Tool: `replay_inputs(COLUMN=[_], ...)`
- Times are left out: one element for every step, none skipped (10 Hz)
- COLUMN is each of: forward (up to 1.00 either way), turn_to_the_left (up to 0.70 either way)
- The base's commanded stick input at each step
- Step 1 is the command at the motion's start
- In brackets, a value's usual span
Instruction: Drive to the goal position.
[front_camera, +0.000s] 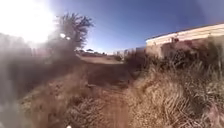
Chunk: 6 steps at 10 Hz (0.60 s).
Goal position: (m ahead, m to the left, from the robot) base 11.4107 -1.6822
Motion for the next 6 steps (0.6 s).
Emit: replay_inputs(forward=[0.50, 0.50, 0.50, 0.50, 0.50, 0.50], turn_to_the_left=[0.00, 0.00, 0.00, 0.00, 0.00, 0.00])
